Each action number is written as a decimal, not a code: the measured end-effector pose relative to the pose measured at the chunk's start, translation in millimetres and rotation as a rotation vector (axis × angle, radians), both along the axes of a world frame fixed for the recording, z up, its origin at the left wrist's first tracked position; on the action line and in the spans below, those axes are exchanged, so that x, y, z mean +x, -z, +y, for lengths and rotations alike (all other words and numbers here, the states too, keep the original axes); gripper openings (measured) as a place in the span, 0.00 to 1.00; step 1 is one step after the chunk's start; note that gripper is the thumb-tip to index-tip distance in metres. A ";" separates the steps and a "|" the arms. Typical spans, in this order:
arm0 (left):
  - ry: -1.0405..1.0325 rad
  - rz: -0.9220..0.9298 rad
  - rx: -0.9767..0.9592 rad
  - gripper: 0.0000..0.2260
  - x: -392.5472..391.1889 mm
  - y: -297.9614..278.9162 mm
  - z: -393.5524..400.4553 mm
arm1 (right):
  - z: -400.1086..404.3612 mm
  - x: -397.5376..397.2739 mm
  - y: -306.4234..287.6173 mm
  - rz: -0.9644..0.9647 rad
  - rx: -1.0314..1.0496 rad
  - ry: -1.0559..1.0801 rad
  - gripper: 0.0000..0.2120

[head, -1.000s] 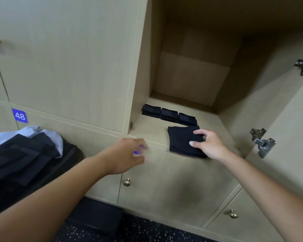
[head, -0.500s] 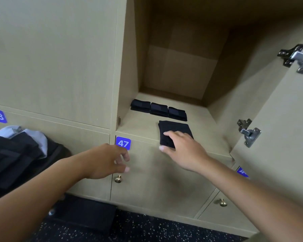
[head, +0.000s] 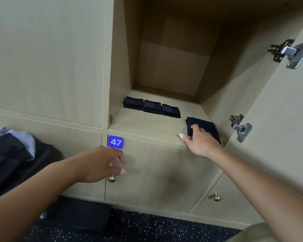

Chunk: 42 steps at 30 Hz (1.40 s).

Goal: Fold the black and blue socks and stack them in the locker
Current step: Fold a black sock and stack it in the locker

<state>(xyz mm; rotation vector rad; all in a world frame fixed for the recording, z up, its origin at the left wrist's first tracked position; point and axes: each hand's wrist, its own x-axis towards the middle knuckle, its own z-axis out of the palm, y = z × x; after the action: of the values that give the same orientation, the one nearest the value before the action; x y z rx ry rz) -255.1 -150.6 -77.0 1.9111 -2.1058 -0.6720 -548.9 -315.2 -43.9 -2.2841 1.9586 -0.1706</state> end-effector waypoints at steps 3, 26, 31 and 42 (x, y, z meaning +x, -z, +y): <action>0.002 0.003 0.005 0.09 -2.0 0.8 0.3 | -16.6 -8.3 6.2 -0.077 -0.011 -0.004 0.35; -0.023 -0.029 0.026 0.11 4.6 7.4 9.3 | -115.6 -7.8 19.2 -0.110 -0.075 -0.067 0.36; -0.052 -0.039 0.034 0.14 9.5 3.5 18.1 | -116.1 -9.1 20.2 -0.102 -0.109 -0.082 0.34; -0.090 -0.084 0.013 0.13 20.1 -10.6 32.3 | -96.4 -4.7 18.6 -0.049 -0.332 -0.113 0.26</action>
<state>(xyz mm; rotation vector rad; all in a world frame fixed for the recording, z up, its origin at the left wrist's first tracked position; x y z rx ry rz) -235.0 -118.3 -66.4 2.0614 -2.0539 -0.5972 -553.6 -411.5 -62.5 -2.5524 1.8901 -0.5738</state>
